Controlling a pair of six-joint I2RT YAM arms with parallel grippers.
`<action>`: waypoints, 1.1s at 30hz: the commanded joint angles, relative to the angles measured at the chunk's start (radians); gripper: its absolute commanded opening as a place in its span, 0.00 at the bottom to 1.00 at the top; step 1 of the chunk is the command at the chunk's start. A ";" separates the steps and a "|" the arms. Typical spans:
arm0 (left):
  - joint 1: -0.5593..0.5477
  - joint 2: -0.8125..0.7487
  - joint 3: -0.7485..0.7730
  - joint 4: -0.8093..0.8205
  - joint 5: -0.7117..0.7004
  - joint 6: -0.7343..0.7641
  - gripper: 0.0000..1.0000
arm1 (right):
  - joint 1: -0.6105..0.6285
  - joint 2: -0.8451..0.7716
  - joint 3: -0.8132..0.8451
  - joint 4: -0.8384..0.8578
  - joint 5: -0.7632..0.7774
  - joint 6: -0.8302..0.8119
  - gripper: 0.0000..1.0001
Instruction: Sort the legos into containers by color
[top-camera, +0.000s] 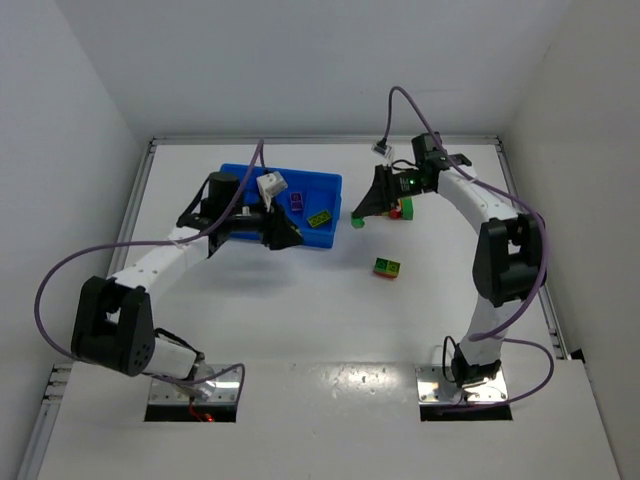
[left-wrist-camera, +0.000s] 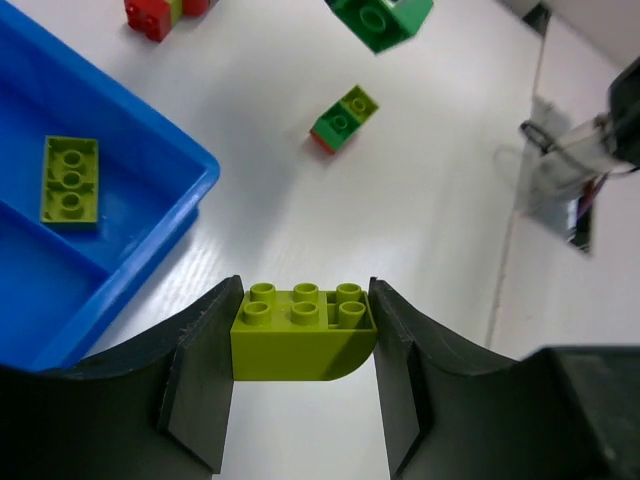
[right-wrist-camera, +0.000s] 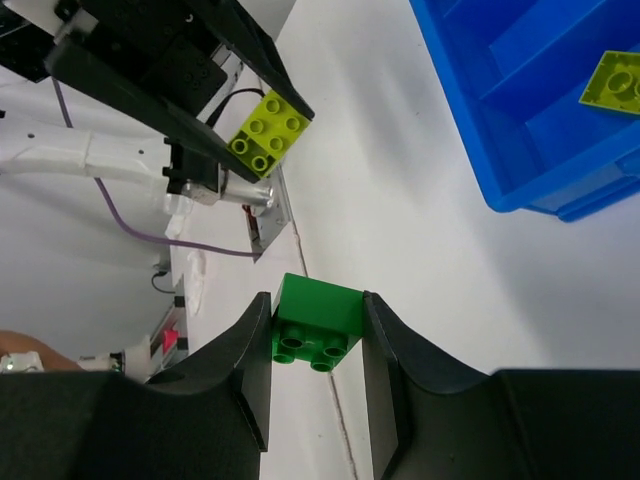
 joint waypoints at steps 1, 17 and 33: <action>0.009 0.019 0.091 0.116 0.003 -0.266 0.13 | -0.014 -0.050 -0.009 0.013 0.008 -0.020 0.00; -0.182 0.338 0.500 -0.106 -0.820 -0.494 0.01 | -0.023 -0.088 -0.060 0.086 0.087 0.037 0.00; -0.162 0.648 0.749 -0.122 -0.734 -0.483 0.38 | -0.051 -0.079 -0.060 0.105 0.147 0.037 0.00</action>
